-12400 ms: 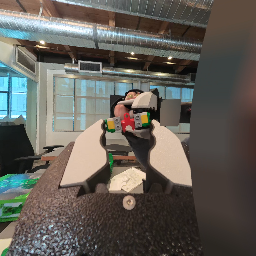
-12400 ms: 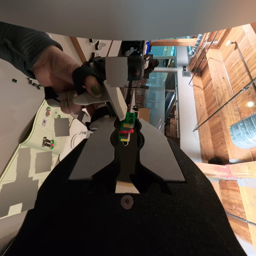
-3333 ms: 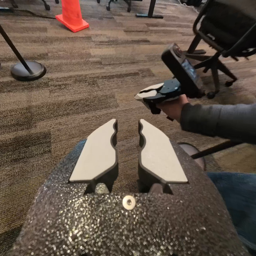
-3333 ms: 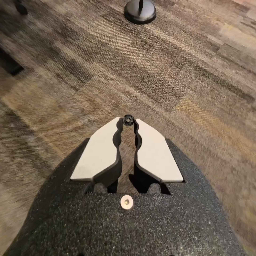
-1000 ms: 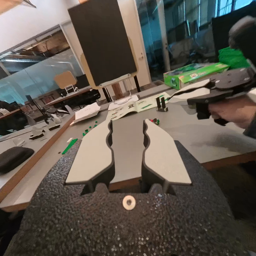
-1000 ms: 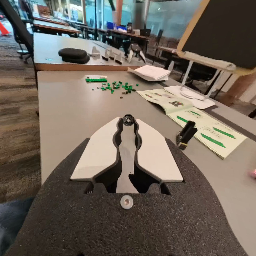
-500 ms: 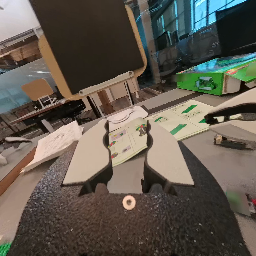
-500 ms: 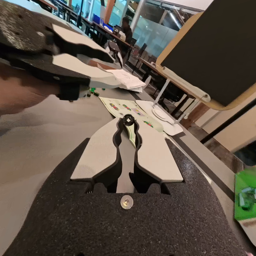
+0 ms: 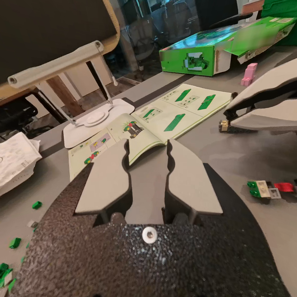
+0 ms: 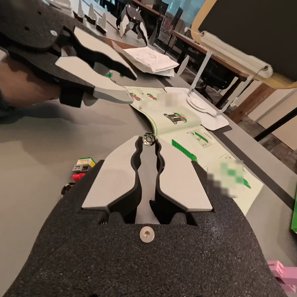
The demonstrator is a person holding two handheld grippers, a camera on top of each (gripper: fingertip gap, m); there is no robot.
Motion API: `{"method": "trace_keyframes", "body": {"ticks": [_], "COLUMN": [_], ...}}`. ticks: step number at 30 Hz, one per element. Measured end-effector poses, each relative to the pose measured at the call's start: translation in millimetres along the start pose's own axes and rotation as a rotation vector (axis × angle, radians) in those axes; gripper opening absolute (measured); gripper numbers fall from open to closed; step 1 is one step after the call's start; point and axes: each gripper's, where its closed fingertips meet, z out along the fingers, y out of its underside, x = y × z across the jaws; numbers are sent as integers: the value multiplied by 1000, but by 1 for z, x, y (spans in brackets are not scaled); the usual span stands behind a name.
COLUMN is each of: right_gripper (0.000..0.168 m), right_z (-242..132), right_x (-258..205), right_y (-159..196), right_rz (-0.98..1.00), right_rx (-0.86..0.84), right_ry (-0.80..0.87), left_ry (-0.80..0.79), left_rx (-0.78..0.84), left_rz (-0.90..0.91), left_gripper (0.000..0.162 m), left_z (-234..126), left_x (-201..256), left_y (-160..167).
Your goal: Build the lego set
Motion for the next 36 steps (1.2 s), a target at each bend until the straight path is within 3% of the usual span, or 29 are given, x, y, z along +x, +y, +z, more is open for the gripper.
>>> {"method": "trace_keyframes", "body": {"ticks": [9,14,18,23,26,36], "right_gripper": [16,15,15,15,15,16], "right_z": [18,14,13,34,41,45], "right_x": [-19,-18,-40,-61,-67,-74], "right_y": [20,4,-4,6,15,30], "right_rz": [23,16,88,-107,-110,-224], "right_rx": [-166,-207,-300,-467,-553,-629], "right_ry": [-187,-209,-356,-448,-535,-683], "left_ry": [-9,-24,-82,-178,-191,-163], "left_rx": [13,52,90,101,117,113], "left_rz": [-38,-70,-59,-28,-43,-47], "left_gripper": [46,45,43,42,42,41], "left_z": [4,3,-7,-20,-26,-23], "left_x": [-17,-24,-37,-62,-69,-67], "left_y": [5,3,-1,0,0,3]}}
